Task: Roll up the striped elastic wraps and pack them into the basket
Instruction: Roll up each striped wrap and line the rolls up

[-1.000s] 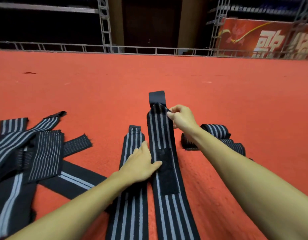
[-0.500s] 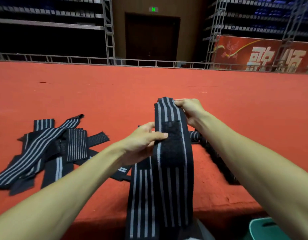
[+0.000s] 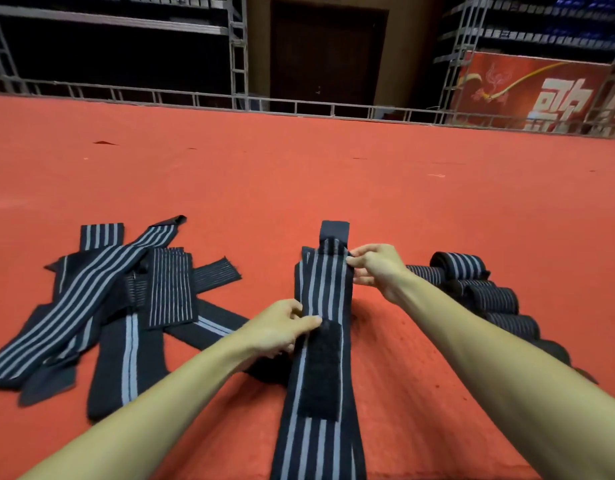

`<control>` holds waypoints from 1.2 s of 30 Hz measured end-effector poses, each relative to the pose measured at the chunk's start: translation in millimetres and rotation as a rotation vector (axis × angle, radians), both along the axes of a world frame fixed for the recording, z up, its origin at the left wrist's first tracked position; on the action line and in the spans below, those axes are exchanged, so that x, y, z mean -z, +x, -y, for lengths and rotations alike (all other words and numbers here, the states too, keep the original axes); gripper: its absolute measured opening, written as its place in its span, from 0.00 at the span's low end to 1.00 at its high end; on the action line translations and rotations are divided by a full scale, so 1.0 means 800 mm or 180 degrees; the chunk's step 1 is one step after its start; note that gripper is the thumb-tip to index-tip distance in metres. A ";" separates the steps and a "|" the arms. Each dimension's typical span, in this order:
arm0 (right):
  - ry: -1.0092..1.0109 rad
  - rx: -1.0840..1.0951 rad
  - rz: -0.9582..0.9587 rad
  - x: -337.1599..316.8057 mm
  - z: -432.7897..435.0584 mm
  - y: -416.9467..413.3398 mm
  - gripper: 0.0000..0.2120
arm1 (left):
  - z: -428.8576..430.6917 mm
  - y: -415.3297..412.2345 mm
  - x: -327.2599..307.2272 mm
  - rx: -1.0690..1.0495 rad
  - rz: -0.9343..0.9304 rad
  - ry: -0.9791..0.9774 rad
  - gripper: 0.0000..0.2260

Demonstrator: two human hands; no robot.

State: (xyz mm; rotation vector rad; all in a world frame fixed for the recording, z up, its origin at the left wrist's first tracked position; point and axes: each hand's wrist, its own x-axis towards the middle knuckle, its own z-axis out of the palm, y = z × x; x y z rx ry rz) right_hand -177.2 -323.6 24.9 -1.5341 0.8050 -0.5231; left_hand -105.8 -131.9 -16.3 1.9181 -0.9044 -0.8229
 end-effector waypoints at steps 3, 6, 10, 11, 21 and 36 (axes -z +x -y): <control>0.0161 -0.0104 -0.0069 0.024 0.014 0.014 0.09 | 0.029 0.043 0.017 -0.0656 0.0453 -0.0357 0.11; 0.0214 -0.0256 -0.0109 0.045 0.026 0.030 0.07 | 0.069 0.080 0.028 -0.0822 0.0599 -0.0632 0.14; 0.0168 -0.0296 0.0089 0.070 0.043 0.059 0.06 | 0.117 0.114 0.043 -0.0807 0.0770 -0.0781 0.07; 0.0048 -0.0268 0.0118 0.076 0.049 0.068 0.06 | 0.126 0.123 0.046 -0.0893 0.0871 -0.0822 0.06; -0.1845 0.0151 -0.0555 0.119 0.088 0.126 0.05 | 0.170 0.161 0.072 -0.1359 0.1413 -0.0829 0.07; -0.1670 -0.0023 -0.0838 0.112 0.084 0.127 0.11 | 0.180 0.178 0.066 -0.1244 0.0883 -0.0295 0.06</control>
